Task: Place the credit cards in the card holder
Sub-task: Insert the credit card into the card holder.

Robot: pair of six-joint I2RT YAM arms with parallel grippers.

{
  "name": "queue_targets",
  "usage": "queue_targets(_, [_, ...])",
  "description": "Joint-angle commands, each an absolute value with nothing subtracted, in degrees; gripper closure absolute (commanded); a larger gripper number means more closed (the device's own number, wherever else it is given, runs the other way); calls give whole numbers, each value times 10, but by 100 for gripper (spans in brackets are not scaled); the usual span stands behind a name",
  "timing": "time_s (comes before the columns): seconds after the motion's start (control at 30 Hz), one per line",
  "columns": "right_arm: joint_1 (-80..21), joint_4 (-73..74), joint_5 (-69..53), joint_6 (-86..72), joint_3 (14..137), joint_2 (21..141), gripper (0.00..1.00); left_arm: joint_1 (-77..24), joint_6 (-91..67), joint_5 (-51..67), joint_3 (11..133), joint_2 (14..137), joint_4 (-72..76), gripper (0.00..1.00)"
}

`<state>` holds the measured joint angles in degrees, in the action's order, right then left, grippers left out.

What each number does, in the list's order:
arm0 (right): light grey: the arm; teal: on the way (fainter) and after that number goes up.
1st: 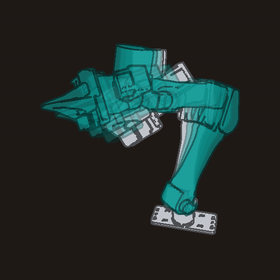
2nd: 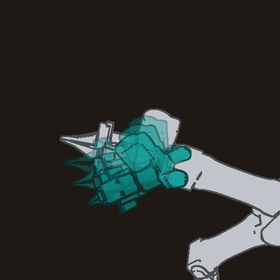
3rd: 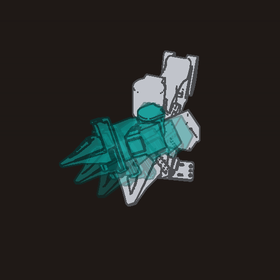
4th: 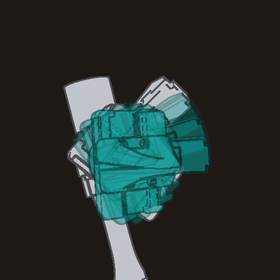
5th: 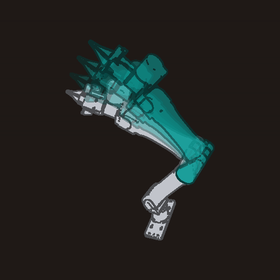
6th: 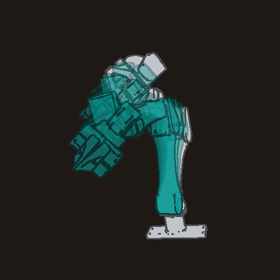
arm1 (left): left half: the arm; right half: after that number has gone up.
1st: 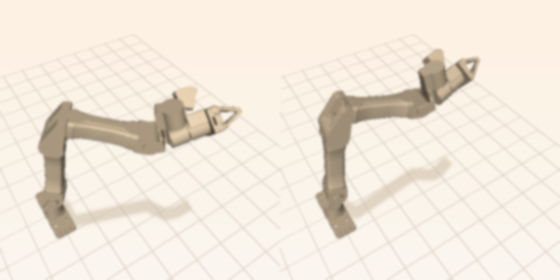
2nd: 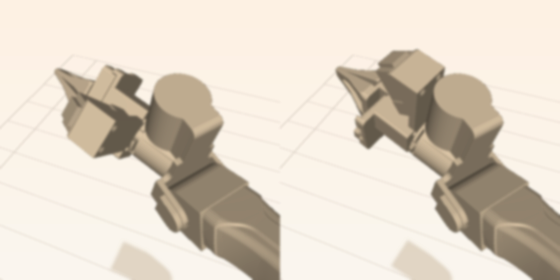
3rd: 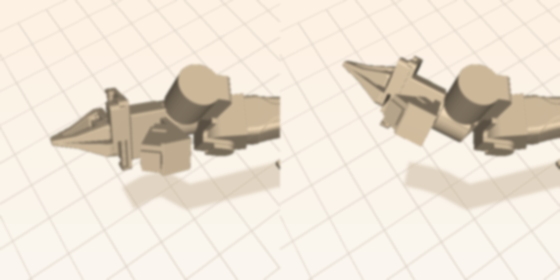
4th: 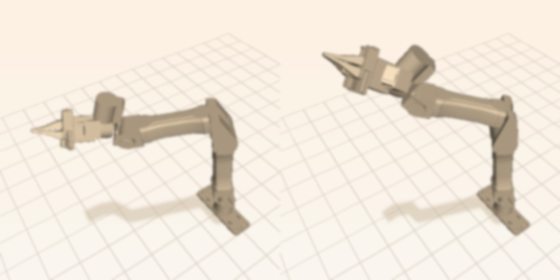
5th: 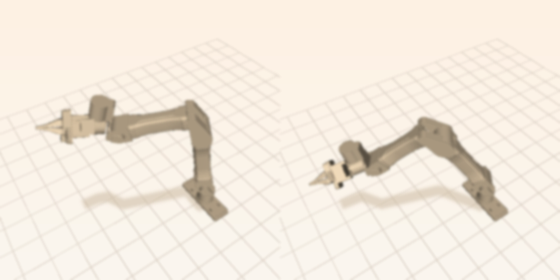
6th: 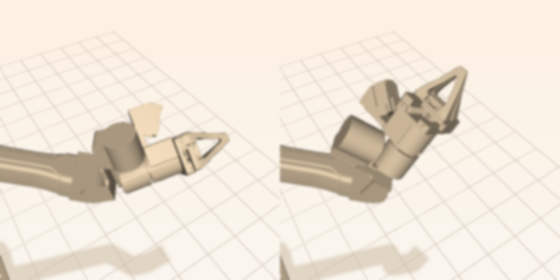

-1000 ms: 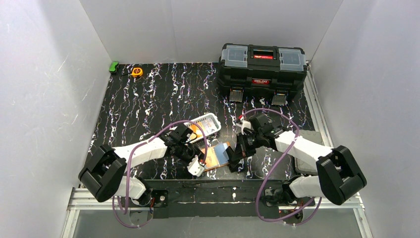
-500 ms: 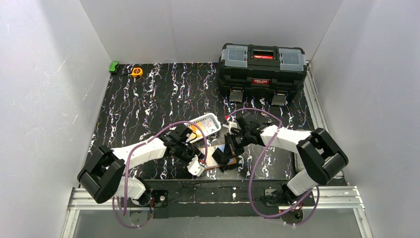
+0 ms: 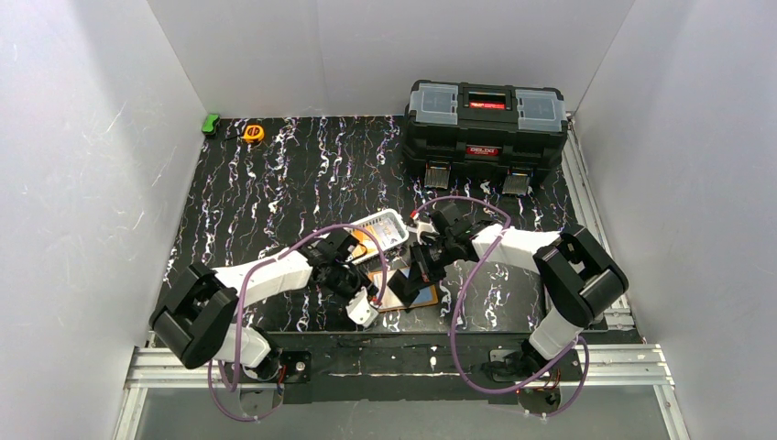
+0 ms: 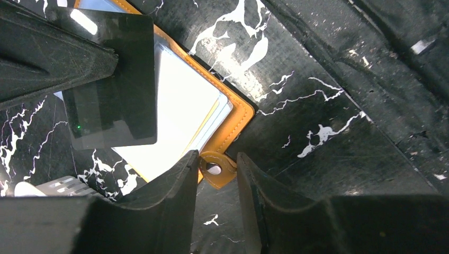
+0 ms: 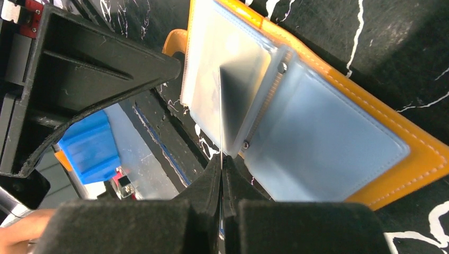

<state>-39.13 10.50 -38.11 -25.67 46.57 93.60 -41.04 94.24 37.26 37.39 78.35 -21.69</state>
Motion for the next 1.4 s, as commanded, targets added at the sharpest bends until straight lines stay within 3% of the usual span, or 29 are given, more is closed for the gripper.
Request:
queue_targets(0.0, [-395,100,-401,-253,472,943,99,-412,988,374,410,803,-254,71])
queue_targets(0.27, [-395,86,-413,-255,474,961,99,-411,1000,390,462,792,-299,68])
queue_targets(0.47, [-395,79,-413,-256,466,963,99,-411,1047,402,469,818,-331,41])
queue_targets(0.53, [-395,75,-413,-257,463,963,99,-412,1053,410,475,831,-333,37])
queue_targets(0.77, [-393,60,-420,-264,456,956,99,-412,1098,409,505,901,-358,52])
queue_targets(1.37, [-310,11,-449,-307,359,858,99,-417,1148,366,544,961,-462,71])
